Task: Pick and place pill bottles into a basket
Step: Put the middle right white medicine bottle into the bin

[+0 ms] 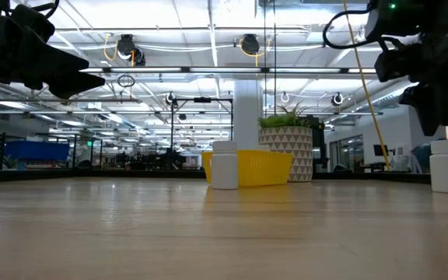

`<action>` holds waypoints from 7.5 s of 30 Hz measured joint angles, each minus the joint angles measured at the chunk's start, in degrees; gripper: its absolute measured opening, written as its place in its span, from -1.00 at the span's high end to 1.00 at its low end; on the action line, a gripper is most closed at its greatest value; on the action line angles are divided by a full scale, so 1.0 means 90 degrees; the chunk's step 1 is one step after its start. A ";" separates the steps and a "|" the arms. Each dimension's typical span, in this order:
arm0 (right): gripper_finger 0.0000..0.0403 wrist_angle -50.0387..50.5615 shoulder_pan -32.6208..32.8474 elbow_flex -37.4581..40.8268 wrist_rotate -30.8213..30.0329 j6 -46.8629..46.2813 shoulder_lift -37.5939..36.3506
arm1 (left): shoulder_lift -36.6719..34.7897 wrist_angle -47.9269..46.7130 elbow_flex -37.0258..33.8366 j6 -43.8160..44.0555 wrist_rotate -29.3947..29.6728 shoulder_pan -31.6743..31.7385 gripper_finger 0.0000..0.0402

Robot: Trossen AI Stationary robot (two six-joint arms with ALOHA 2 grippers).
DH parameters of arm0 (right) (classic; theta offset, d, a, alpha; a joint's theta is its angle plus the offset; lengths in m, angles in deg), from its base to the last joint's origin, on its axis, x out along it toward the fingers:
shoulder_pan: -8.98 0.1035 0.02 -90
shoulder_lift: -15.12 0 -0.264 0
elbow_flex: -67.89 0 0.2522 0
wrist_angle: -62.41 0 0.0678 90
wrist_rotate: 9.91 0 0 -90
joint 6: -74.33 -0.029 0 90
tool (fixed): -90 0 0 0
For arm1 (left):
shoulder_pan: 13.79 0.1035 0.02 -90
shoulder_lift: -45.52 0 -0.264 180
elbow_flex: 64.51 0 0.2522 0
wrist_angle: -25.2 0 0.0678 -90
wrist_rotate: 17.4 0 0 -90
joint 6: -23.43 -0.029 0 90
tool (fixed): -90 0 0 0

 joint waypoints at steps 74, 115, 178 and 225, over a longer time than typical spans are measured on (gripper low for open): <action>-0.37 -0.0193 0.1053 -0.0130 -0.0517 0.0994 0.1480 | 0.0000 0.0003 0.0000 0.0000 0.0007 0.0001 -0.75; 0.26 0.1815 0.0858 -0.2786 -0.0864 0.1327 0.2125 | 0.0000 0.0000 0.0000 0.0000 0.0007 0.0000 -0.75; 0.26 0.0922 -0.0284 -0.8073 -0.0652 0.2437 0.8089 | 0.0000 0.0000 0.0000 0.0002 0.0006 0.0000 -0.75; 0.02 0.0683 -0.0879 -0.6919 -0.0882 0.2679 0.7997 | 0.0000 0.0000 0.0000 0.0000 0.0005 0.0000 -0.75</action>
